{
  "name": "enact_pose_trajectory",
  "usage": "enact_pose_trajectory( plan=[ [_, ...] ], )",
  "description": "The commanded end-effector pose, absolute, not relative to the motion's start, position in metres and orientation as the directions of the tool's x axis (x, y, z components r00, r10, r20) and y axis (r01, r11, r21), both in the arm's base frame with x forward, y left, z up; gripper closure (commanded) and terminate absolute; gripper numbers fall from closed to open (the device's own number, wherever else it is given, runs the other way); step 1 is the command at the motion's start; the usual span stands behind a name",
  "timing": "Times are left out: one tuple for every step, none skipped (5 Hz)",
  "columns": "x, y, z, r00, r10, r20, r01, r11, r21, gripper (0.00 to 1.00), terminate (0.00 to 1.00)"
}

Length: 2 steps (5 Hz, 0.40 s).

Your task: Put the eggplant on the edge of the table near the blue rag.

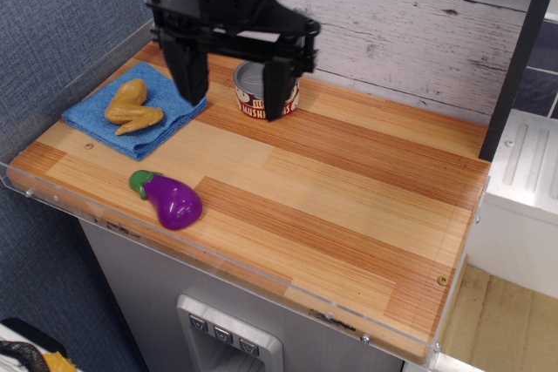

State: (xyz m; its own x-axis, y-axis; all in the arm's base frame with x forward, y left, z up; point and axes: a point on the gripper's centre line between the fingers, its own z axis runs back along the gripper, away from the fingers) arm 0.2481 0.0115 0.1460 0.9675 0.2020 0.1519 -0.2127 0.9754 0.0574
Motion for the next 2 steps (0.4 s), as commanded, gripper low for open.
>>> enact_pose_trajectory(
  plan=[
    [0.2122,-0.0077,0.1749,0.965,0.185,0.184,-0.199,0.978,0.056,0.0,0.0],
    [0.2028,-0.0094,0.1819,0.943,0.242,0.229,-0.258,0.965,0.044,0.0,1.0]
  ],
)
